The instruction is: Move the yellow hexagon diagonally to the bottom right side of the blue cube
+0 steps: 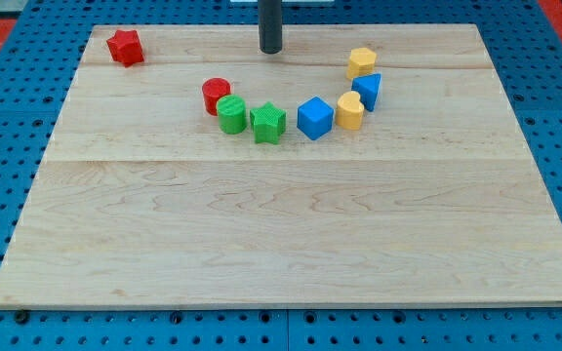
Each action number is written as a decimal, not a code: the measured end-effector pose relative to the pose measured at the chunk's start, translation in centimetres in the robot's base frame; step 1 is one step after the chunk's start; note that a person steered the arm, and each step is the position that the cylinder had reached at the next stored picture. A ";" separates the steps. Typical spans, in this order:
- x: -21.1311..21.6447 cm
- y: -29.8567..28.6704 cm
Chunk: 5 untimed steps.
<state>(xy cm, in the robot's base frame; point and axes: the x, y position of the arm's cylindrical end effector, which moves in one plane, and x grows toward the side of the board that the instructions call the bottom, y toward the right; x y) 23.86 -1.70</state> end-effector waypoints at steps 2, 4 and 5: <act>-1.6 -0.7; -2.3 1.0; -0.9 2.0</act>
<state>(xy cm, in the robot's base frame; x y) 22.94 0.31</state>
